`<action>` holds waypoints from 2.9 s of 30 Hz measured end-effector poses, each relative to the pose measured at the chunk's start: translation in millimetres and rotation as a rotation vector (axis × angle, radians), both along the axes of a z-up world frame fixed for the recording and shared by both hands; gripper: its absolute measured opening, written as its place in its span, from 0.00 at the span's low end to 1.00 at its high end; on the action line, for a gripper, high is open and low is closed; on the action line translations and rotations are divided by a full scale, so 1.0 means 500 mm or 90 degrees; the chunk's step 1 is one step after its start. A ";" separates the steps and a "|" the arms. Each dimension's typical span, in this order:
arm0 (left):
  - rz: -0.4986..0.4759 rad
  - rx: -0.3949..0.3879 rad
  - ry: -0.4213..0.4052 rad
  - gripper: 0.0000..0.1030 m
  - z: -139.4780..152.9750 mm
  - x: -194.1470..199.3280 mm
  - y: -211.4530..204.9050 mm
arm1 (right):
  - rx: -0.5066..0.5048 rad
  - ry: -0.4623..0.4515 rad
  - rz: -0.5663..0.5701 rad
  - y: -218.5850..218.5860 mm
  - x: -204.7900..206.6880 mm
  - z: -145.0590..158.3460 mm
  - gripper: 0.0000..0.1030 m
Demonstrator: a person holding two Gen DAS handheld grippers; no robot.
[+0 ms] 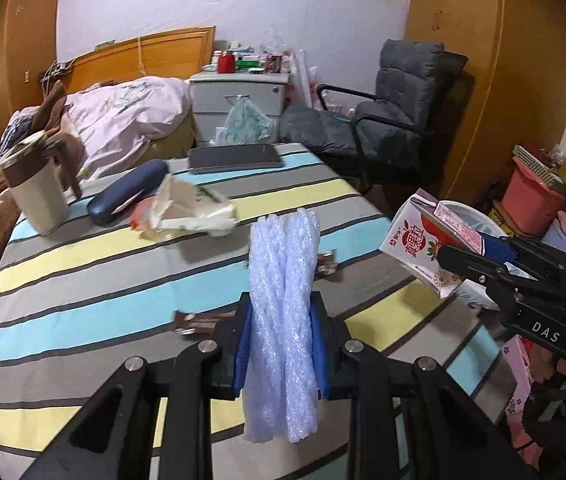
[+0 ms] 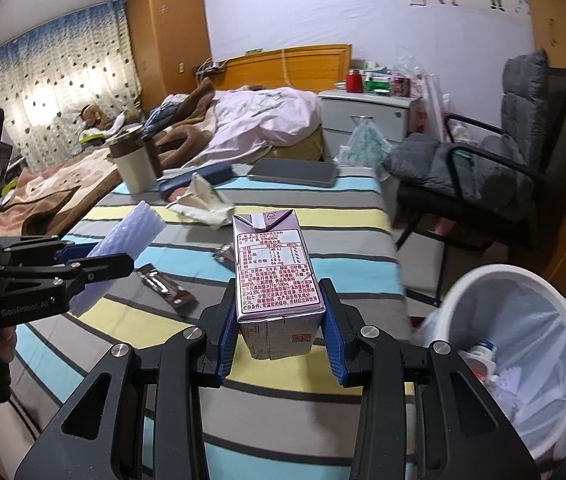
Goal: Collect trash
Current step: 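Carry the foam sleeve and carton over the white bin and open both grippers, then withdraw both grippers from the bin back toward the snack wrappers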
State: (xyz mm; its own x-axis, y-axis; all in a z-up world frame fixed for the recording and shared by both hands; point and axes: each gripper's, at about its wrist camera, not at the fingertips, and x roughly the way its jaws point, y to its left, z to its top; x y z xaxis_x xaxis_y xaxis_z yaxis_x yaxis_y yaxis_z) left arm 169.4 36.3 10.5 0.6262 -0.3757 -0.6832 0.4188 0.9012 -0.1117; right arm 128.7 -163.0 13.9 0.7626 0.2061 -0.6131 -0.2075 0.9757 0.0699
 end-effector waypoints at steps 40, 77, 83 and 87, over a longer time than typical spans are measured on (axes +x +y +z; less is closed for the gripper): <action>-0.231 -0.033 0.043 0.27 -0.012 -0.018 -0.491 | -0.021 0.036 -0.259 -0.332 -0.086 -0.033 0.39; -0.179 -0.035 0.031 0.63 -0.003 -0.010 -0.473 | -0.048 0.035 -0.282 -0.349 -0.079 -0.031 0.50; -0.150 -0.040 0.016 0.64 0.012 -0.023 -0.427 | -0.048 0.020 -0.269 -0.323 -0.082 -0.017 0.50; -0.126 -0.048 0.009 0.64 0.020 -0.029 -0.388 | -0.047 0.011 -0.250 -0.295 -0.083 -0.012 0.50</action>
State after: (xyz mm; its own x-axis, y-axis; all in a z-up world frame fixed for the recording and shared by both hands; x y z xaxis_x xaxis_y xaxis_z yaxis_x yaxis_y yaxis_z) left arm 154.8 -157.7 20.5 0.5252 -0.5412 -0.6568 0.5852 0.7900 -0.1830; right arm 87.1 -310.7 8.1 0.7644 -0.1449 -0.6282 0.1832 0.9831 -0.0039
